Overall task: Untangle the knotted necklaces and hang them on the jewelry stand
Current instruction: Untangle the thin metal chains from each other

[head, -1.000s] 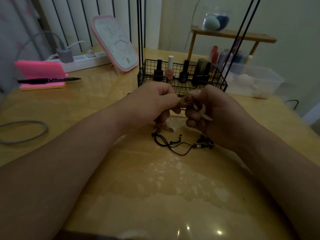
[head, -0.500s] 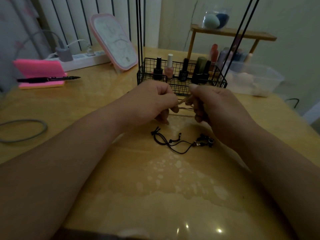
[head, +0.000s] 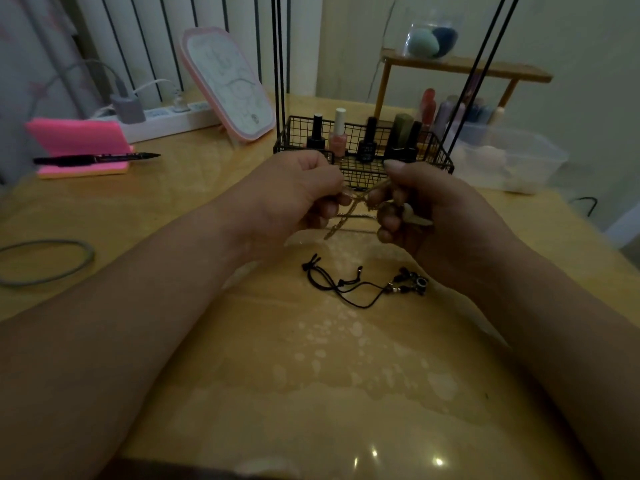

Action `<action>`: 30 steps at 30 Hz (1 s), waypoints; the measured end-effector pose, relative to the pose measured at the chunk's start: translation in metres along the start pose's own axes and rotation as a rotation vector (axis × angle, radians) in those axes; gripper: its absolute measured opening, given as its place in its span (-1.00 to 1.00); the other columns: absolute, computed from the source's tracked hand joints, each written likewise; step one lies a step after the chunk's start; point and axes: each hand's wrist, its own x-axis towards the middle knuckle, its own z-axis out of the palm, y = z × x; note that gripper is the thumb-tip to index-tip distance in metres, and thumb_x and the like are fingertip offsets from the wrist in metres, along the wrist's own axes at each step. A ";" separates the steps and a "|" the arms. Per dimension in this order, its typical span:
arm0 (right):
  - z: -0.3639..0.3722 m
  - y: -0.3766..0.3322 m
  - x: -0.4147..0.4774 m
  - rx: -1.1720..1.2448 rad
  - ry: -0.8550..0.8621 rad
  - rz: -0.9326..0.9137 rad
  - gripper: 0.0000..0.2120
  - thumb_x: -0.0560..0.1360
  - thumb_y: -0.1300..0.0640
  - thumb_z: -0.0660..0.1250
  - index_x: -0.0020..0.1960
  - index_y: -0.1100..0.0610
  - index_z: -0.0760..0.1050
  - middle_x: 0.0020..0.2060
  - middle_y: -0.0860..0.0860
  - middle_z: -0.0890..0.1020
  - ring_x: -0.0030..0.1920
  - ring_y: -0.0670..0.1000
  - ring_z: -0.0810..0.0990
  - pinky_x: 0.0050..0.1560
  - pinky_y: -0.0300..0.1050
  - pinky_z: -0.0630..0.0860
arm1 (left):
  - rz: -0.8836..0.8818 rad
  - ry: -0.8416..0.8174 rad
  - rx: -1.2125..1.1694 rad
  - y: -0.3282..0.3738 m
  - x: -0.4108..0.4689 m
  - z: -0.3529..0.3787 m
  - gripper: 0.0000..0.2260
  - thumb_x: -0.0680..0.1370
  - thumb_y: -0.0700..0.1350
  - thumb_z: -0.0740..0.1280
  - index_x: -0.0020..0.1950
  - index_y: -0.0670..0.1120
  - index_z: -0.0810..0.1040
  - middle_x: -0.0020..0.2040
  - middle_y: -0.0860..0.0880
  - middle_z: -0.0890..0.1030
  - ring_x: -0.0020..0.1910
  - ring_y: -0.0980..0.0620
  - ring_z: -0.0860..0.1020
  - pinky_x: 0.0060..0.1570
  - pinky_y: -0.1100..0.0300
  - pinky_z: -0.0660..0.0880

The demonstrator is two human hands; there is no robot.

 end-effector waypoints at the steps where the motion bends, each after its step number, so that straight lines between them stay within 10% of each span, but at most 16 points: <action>1: 0.000 0.001 0.000 -0.011 -0.012 0.001 -0.73 0.63 0.06 0.30 -0.23 0.10 0.43 -0.21 0.02 0.61 -0.30 -0.04 0.48 -0.24 -0.14 0.53 | -0.011 0.000 -0.068 0.001 0.000 0.001 -0.77 0.62 -0.29 0.26 -0.21 -0.07 0.46 -0.23 -0.05 0.62 -0.35 0.09 0.48 -0.32 0.19 0.44; 13: -0.003 0.003 0.002 0.005 -0.094 -0.024 -0.75 0.55 0.16 0.28 -0.27 0.04 0.61 -0.16 0.05 0.61 -0.23 0.00 0.59 -0.16 -0.05 0.62 | -0.174 -0.272 -0.656 -0.001 0.001 -0.004 -0.67 0.49 -0.24 0.27 0.25 -0.09 0.43 -0.17 -0.02 0.54 -0.29 0.07 0.49 -0.31 0.25 0.48; 20: 0.004 0.004 0.000 -0.083 0.064 -0.083 -0.77 0.59 0.31 0.25 -0.21 0.10 0.42 -0.29 0.02 0.61 -0.35 -0.03 0.56 -0.32 -0.12 0.59 | -0.198 -0.260 -0.403 0.001 -0.004 0.005 -0.77 0.56 -0.30 0.20 0.19 -0.12 0.47 -0.25 0.01 0.47 -0.37 0.10 0.40 -0.41 0.28 0.34; 30: 0.011 0.001 -0.002 -0.180 0.153 -0.052 -0.50 0.68 -0.21 0.18 -0.27 0.11 0.40 -0.30 0.13 0.65 -0.36 0.11 0.56 -0.22 0.04 0.59 | -0.192 -0.159 -0.143 -0.003 -0.003 0.012 -0.79 0.58 -0.33 0.21 0.10 -0.17 0.58 -0.22 -0.05 0.48 -0.40 0.09 0.43 -0.45 0.24 0.34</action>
